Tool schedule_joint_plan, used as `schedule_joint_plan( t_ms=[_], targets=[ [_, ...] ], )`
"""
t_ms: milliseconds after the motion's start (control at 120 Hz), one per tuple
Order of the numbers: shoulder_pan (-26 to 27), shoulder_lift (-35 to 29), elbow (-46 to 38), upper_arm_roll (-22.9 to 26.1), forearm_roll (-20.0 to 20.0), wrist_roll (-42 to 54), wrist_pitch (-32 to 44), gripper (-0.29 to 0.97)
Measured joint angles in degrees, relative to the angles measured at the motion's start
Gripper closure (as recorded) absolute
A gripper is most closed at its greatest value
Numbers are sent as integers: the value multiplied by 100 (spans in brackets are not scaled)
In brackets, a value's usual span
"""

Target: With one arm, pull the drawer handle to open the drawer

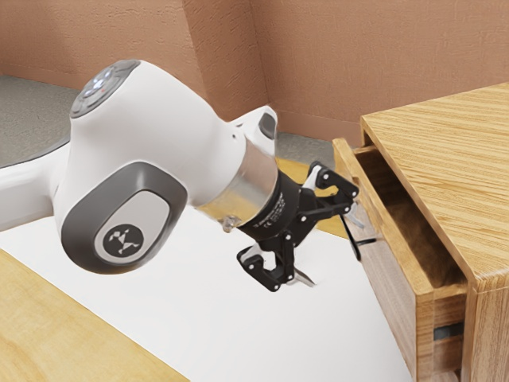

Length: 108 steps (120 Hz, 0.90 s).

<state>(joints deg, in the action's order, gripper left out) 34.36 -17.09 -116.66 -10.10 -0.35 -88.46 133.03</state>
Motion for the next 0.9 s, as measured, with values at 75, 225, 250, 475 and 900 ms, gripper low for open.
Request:
schedule_joint_plan(
  t_ms=[75, 225, 250, 475, 900],
  targets=[
    [6, -130, -120, -1, -3, -4, 31, 0],
    [3, -322, -344, 5, -11, -10, 103, 0],
    [0, -358, -393, 9, -17, -11, 126, 0],
    [-40, -770, -810, 6, -20, -19, 256, 0],
    [-342, -1487, -1488, -36, -3, -19, 314, 0]
  ],
)
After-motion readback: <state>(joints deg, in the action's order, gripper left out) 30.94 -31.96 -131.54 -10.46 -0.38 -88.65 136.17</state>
